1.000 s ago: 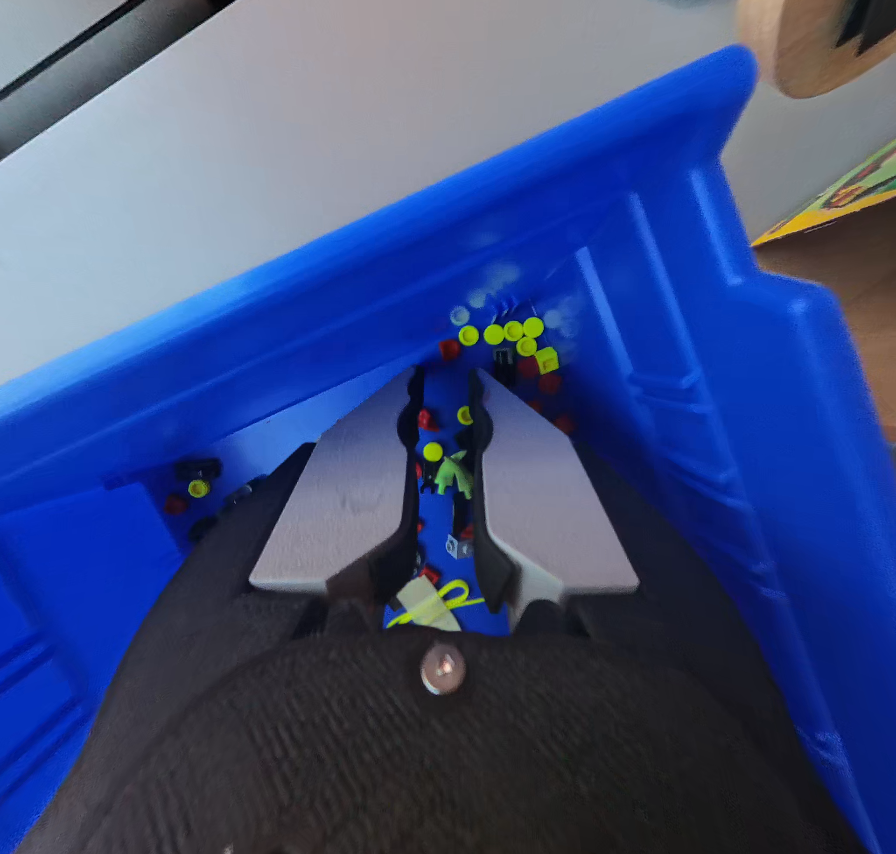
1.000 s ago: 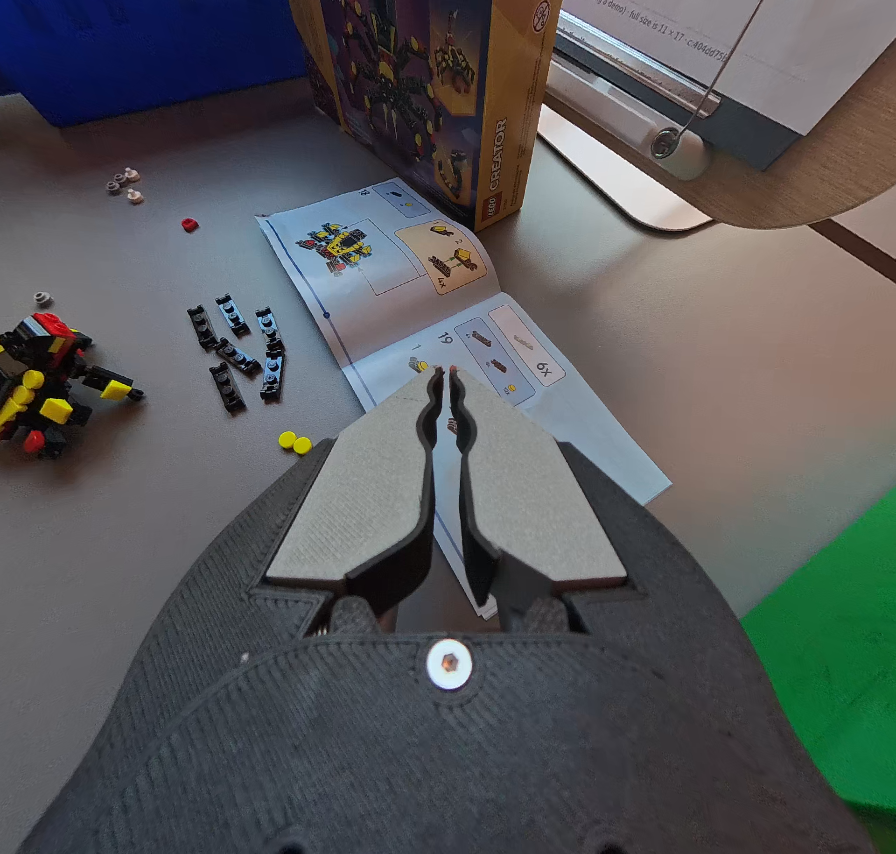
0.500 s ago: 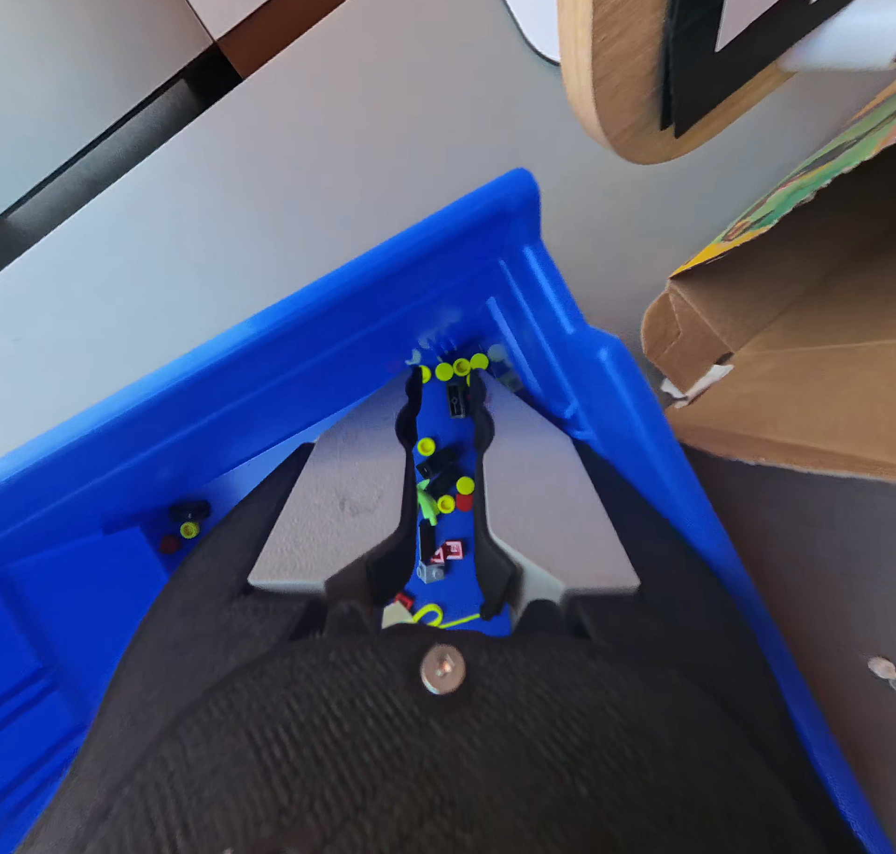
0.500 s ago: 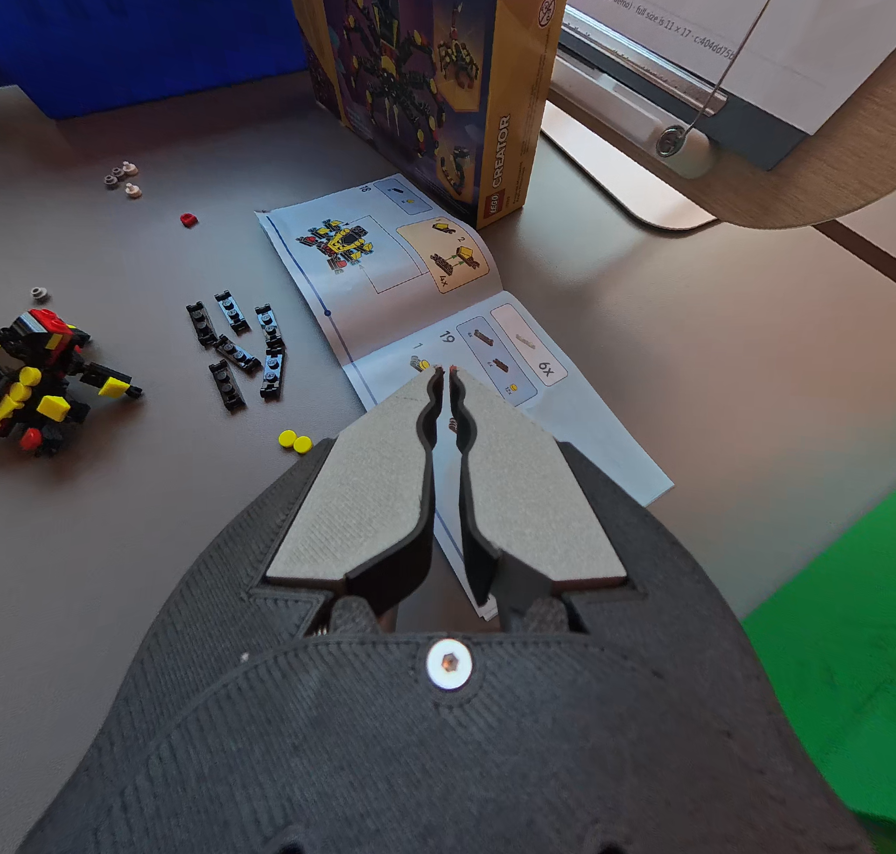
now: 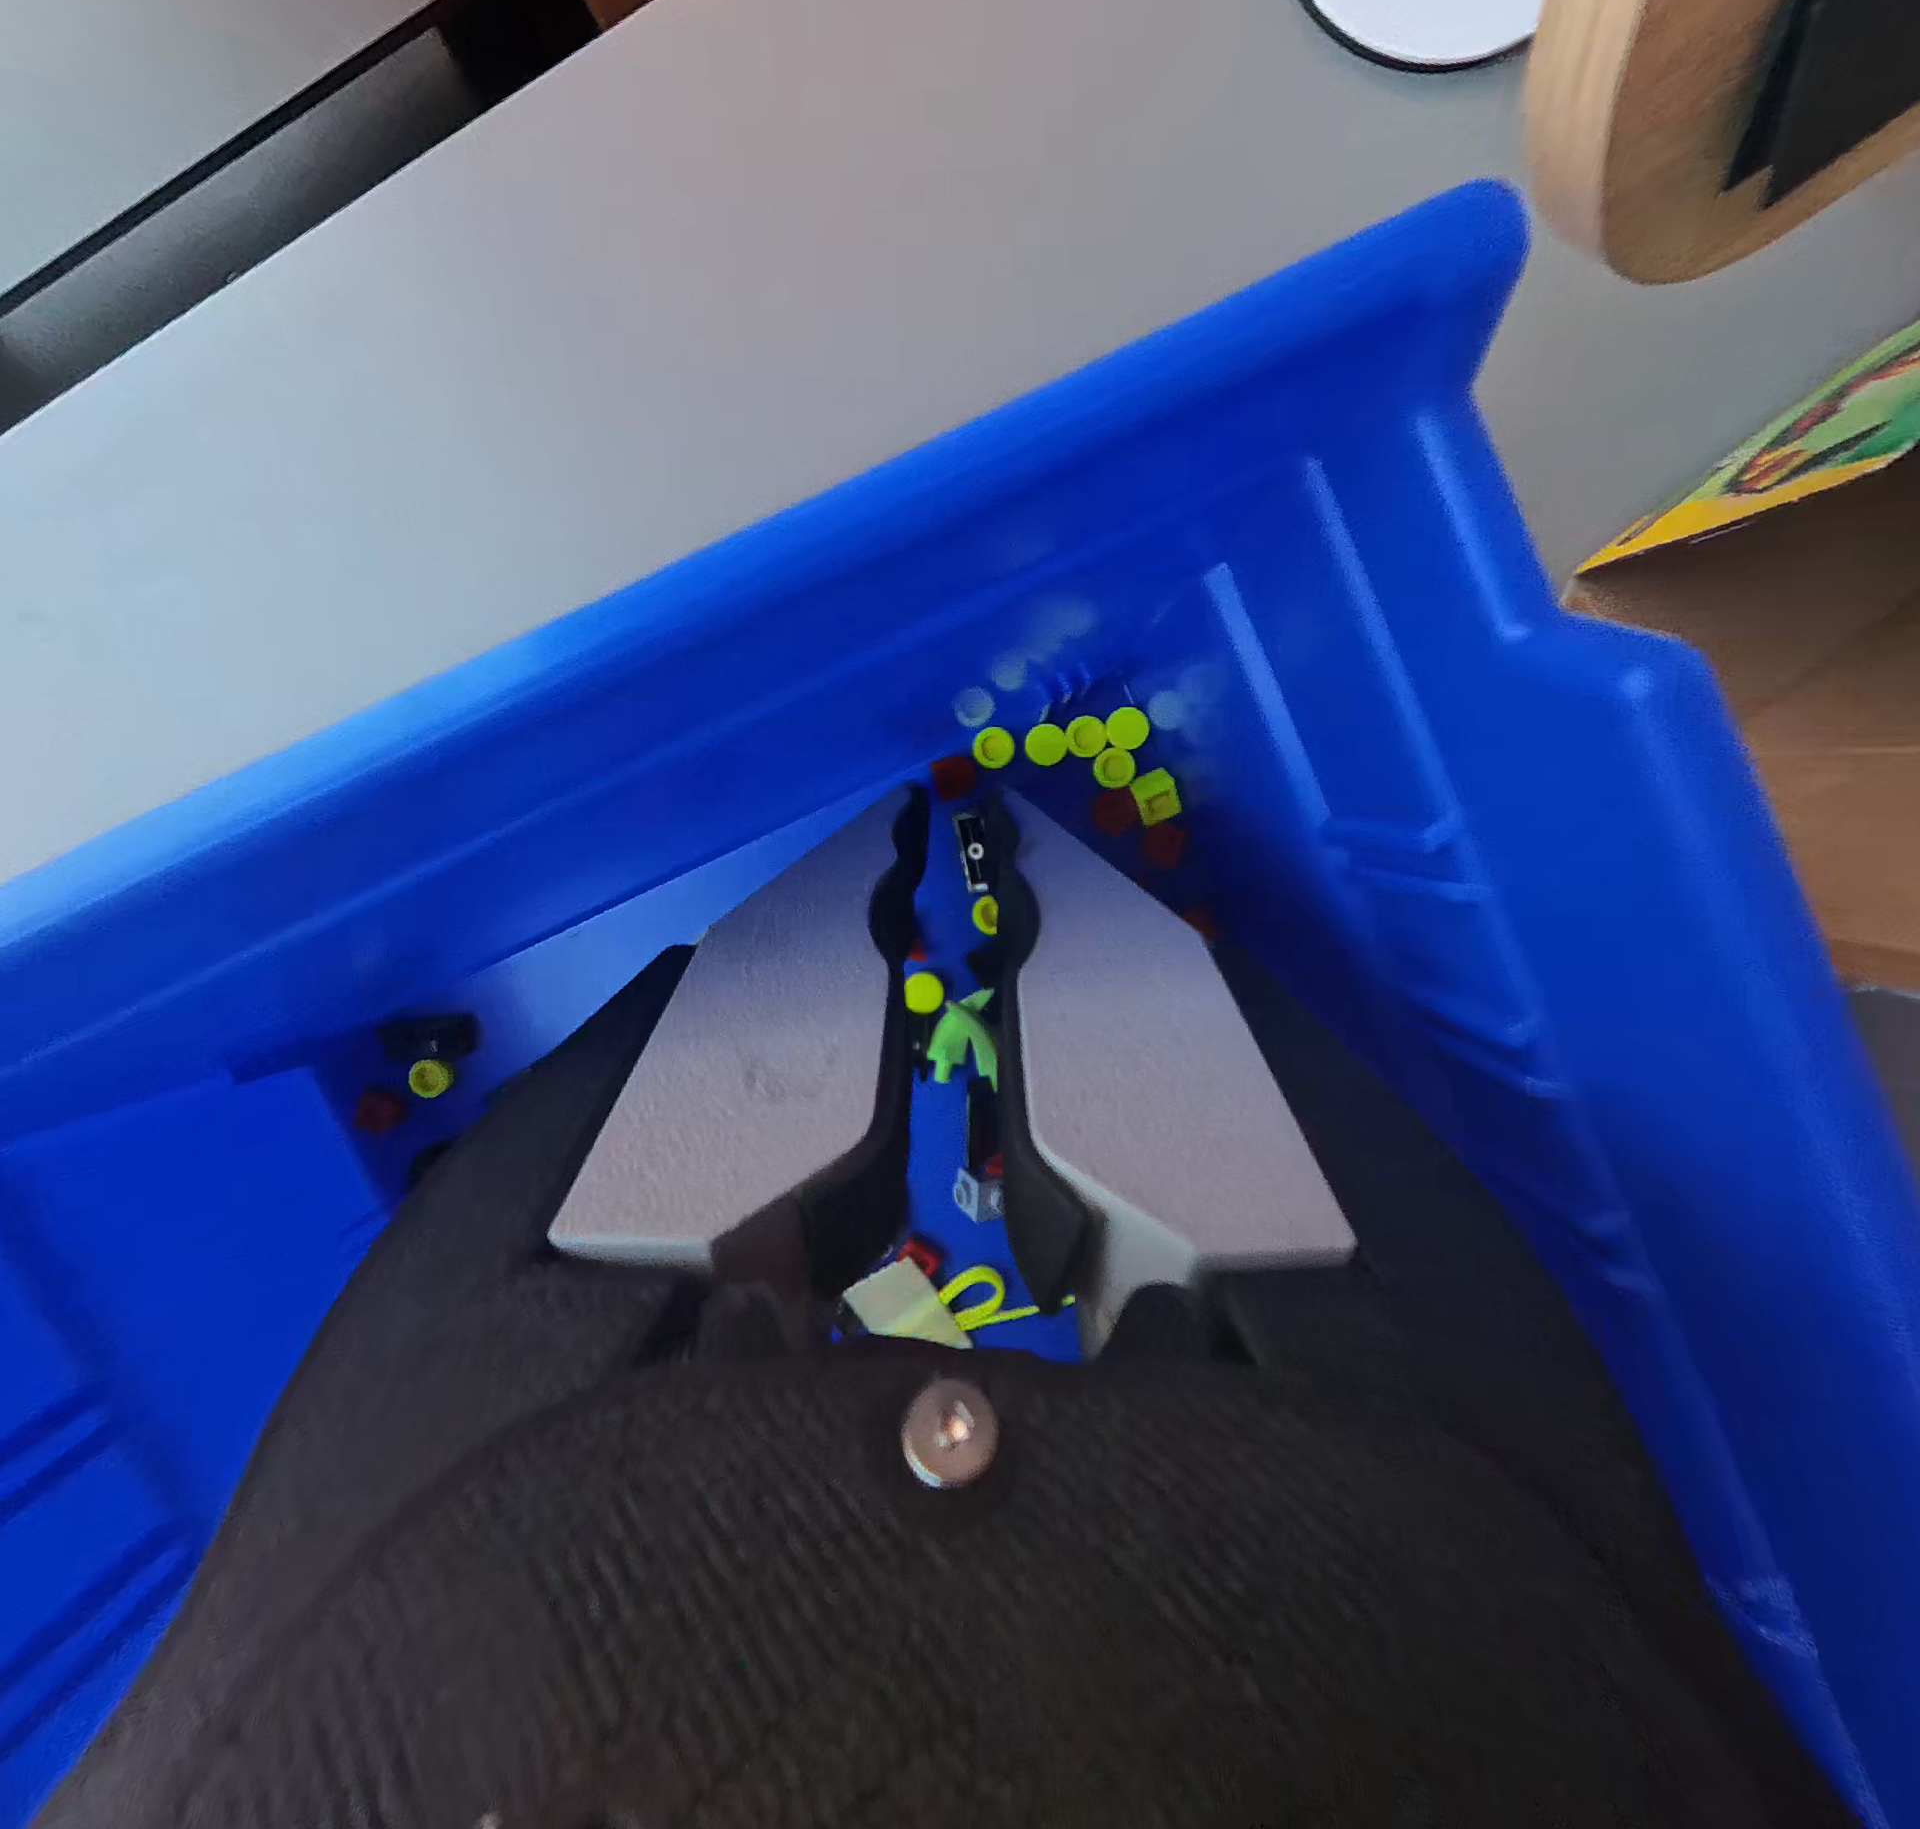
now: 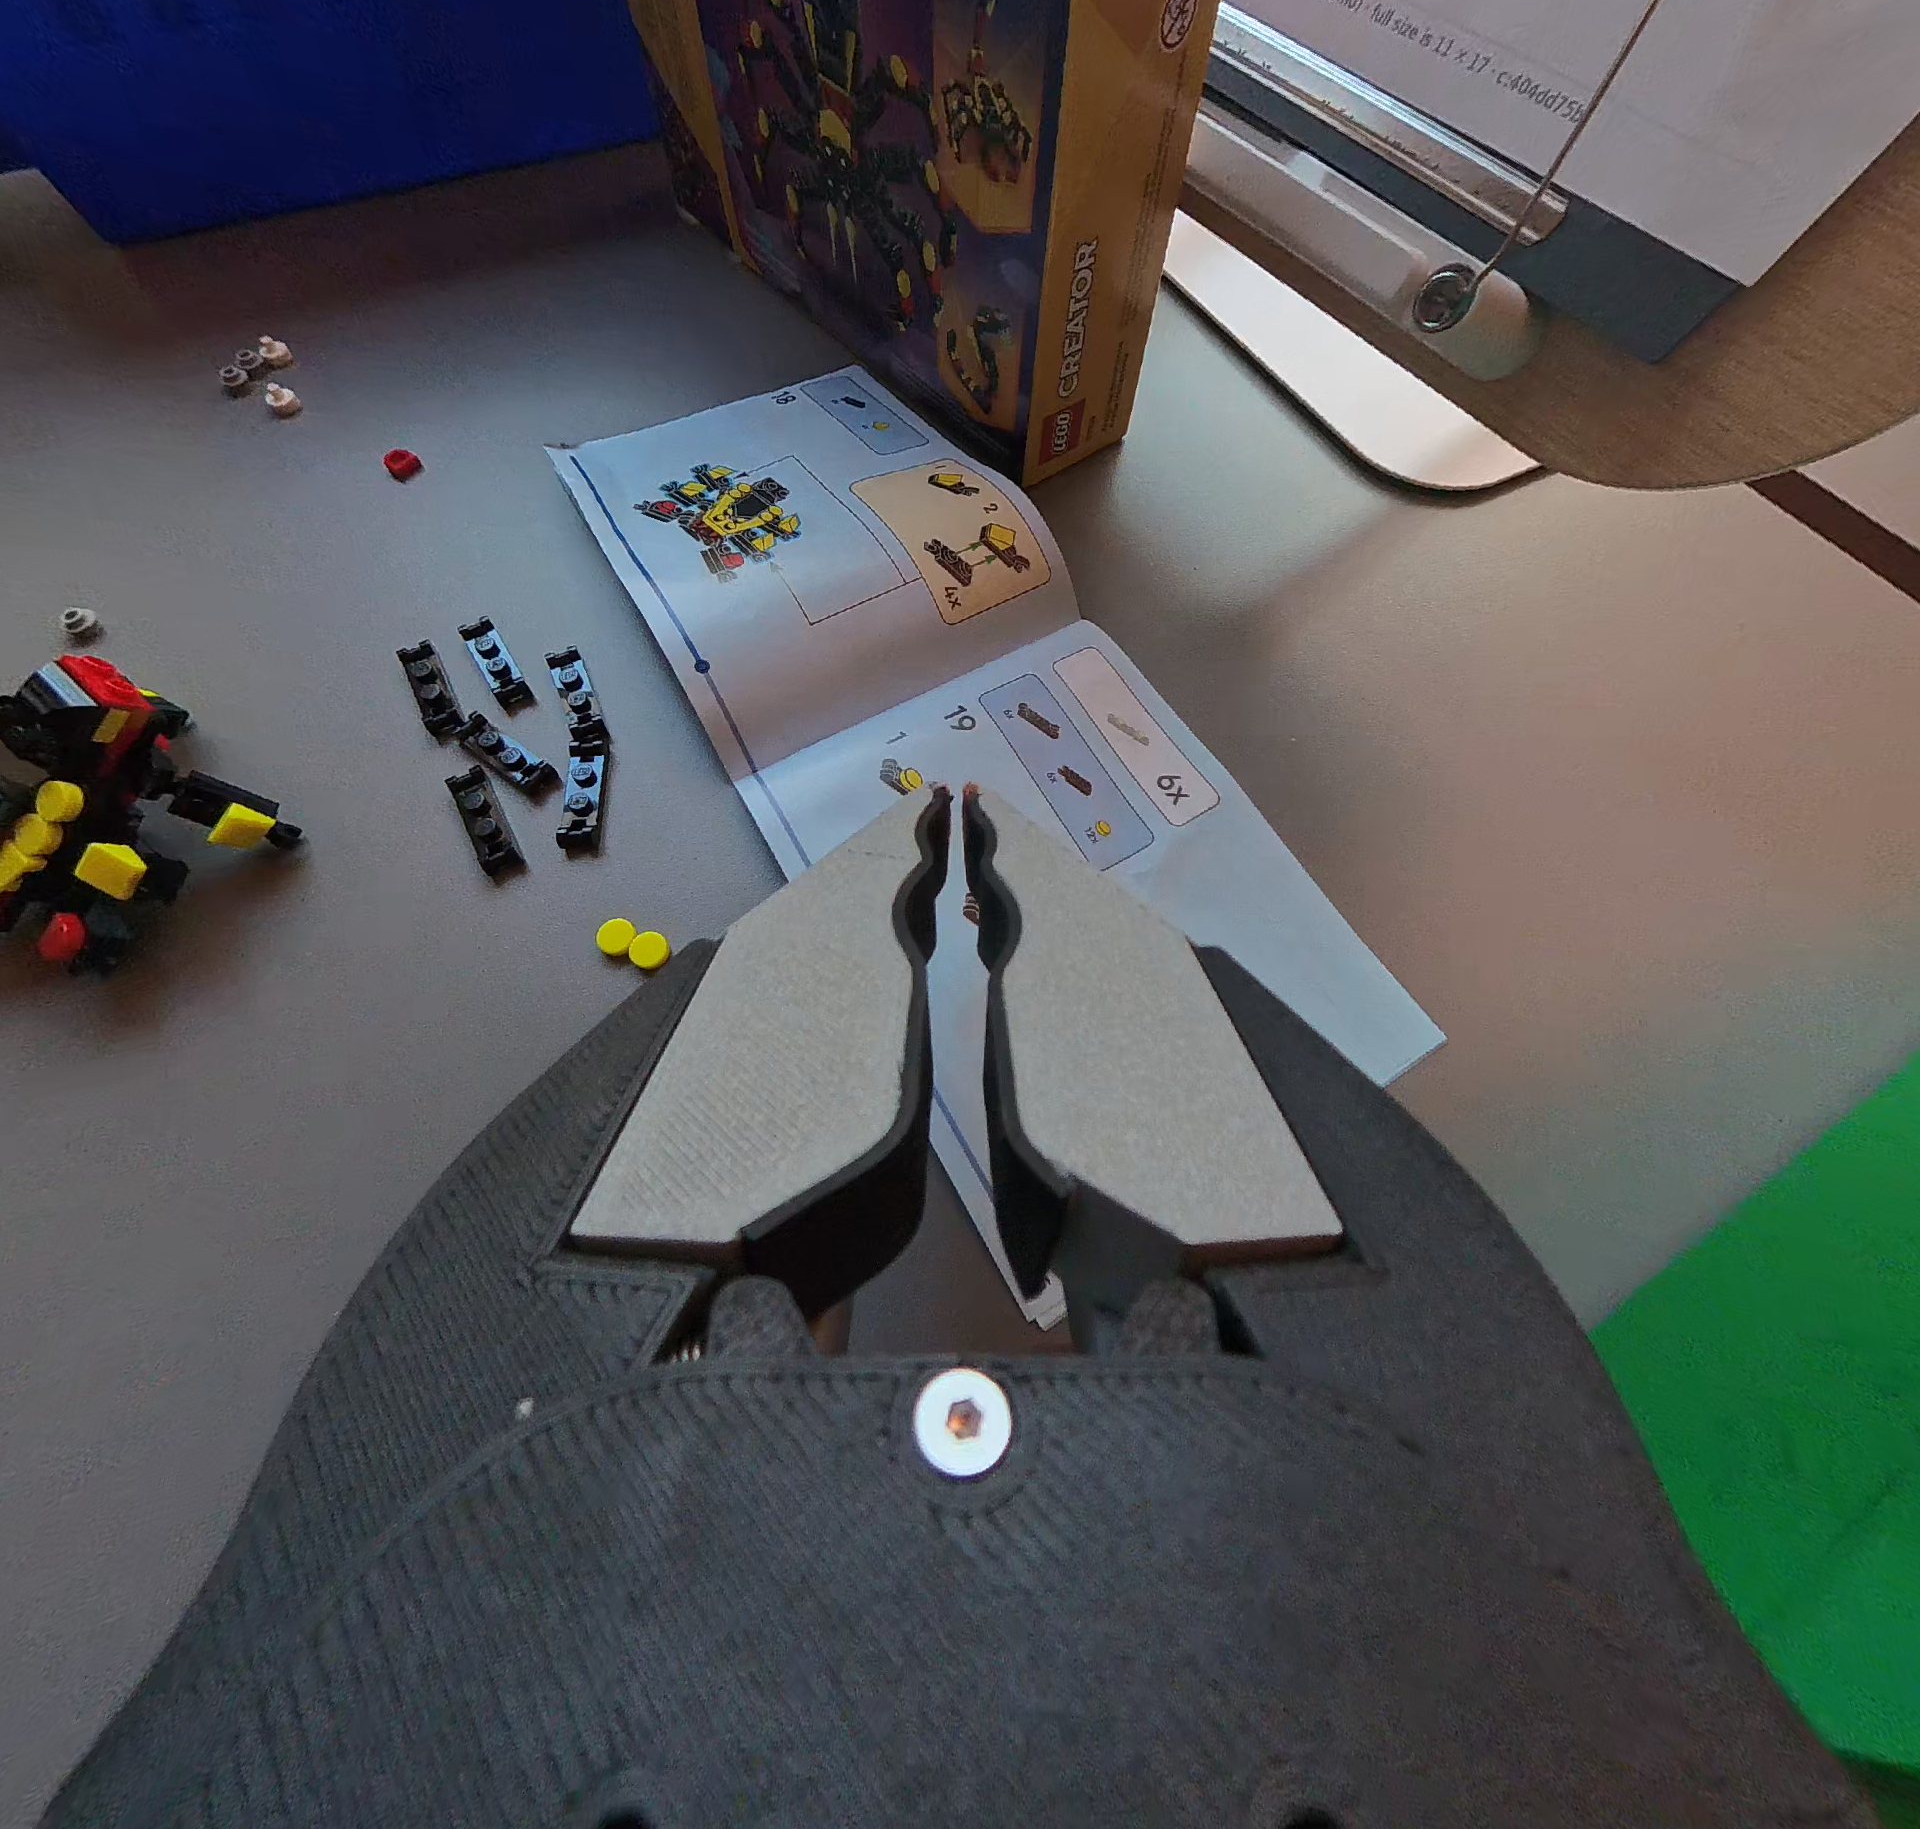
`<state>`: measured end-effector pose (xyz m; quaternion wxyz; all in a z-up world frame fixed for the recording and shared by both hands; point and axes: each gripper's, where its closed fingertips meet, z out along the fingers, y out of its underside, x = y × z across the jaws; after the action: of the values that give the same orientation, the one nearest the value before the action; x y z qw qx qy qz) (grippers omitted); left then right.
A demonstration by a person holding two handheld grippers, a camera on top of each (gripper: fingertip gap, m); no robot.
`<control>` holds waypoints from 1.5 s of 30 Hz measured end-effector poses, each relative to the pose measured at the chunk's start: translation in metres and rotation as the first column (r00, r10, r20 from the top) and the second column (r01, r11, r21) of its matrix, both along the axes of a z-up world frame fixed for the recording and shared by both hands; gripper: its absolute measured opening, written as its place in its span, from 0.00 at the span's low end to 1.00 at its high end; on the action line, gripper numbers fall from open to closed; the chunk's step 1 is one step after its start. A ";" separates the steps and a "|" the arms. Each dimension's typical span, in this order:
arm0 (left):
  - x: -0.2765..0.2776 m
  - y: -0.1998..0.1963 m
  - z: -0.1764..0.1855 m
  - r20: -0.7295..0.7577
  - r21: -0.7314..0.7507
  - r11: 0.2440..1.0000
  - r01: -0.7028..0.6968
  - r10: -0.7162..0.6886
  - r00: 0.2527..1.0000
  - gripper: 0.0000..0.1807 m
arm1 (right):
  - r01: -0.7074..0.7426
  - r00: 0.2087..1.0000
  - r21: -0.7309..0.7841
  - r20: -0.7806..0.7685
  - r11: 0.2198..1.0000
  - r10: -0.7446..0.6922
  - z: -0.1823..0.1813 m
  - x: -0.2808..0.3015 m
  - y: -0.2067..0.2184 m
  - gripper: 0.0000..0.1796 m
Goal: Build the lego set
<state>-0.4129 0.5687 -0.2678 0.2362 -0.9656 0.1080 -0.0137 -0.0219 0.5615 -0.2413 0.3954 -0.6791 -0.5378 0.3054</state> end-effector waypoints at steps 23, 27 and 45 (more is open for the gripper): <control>0.017 0.010 -0.002 -0.011 0.038 0.997 0.063 -0.063 0.998 0.03 | -0.002 1.000 0.001 0.006 1.000 0.002 -0.001 0.000 0.000 0.00; 0.006 0.006 -0.002 -0.018 0.027 0.999 0.035 -0.035 0.999 0.03 | 0.000 1.000 -0.001 0.002 1.000 0.000 -0.001 0.000 0.000 0.00; 0.008 0.003 -0.001 0.000 0.005 0.999 0.043 -0.043 0.999 0.08 | -0.004 1.000 -0.001 0.009 1.000 0.004 -0.002 -0.001 -0.001 0.00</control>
<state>-0.4052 0.5712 -0.2688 0.2383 -0.9625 0.1286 -0.0185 -0.0224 0.5610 -0.2429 0.3921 -0.6796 -0.5406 0.3035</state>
